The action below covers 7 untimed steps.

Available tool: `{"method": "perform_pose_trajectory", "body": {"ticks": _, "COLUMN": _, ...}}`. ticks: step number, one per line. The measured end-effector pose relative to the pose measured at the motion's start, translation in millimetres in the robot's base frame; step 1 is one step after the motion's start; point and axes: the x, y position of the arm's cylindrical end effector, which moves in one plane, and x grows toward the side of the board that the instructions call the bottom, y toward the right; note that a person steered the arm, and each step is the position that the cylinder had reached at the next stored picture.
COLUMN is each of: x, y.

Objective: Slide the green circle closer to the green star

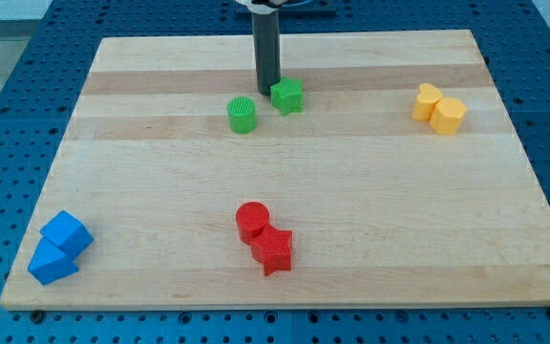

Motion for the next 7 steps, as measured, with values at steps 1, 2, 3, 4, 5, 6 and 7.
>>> {"method": "perform_pose_trajectory", "body": {"ticks": 1, "x": -0.1, "y": -42.3}}
{"method": "perform_pose_trajectory", "body": {"ticks": 2, "x": -0.1, "y": -65.4}}
{"method": "perform_pose_trajectory", "body": {"ticks": 3, "x": 0.2, "y": -93.0}}
{"method": "perform_pose_trajectory", "body": {"ticks": 4, "x": 27.0, "y": -97.8}}
{"method": "perform_pose_trajectory", "body": {"ticks": 5, "x": 28.9, "y": -97.8}}
{"method": "perform_pose_trajectory", "body": {"ticks": 6, "x": 35.7, "y": -92.0}}
{"method": "perform_pose_trajectory", "body": {"ticks": 7, "x": 41.7, "y": -81.9}}
